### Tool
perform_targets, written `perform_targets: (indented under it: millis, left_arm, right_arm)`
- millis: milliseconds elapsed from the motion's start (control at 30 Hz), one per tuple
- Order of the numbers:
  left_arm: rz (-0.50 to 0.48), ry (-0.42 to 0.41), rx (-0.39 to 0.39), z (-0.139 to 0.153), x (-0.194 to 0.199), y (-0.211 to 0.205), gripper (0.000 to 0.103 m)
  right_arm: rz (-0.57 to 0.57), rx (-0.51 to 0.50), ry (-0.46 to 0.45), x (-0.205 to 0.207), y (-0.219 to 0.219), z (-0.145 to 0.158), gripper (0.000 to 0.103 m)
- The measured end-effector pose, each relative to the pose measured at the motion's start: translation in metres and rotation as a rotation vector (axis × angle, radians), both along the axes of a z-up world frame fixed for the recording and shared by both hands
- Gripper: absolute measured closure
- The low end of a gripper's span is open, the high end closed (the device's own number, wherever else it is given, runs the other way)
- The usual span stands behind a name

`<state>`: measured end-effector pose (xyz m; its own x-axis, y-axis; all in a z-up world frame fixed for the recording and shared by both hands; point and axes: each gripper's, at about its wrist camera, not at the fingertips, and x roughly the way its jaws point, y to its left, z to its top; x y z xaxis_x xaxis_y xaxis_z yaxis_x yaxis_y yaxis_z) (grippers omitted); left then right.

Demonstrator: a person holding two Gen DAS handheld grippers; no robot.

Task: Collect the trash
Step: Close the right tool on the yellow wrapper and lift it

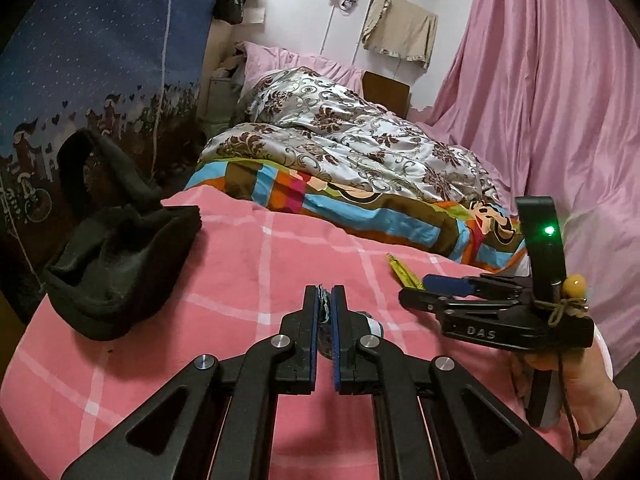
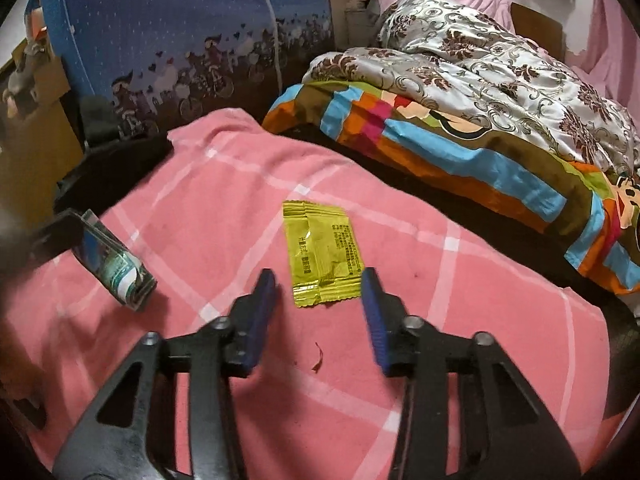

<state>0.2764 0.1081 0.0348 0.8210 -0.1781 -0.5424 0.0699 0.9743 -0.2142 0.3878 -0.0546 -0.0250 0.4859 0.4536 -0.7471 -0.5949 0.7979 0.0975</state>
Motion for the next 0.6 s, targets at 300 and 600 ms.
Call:
perform_targets:
  millis: [300, 600]
  left_arm:
    - [-0.012, -0.008, 0.004, 0.004, 0.000, -0.009, 0.099]
    - [0.016, 0.010, 0.034, 0.003, 0.008, -0.009, 0.100]
  right_arm:
    - [0.036, -0.010, -0.027, -0.014, 0.000, 0.000, 0.096]
    - [0.002, 0.036, -0.069, -0.017, -0.009, 0.011, 0.096]
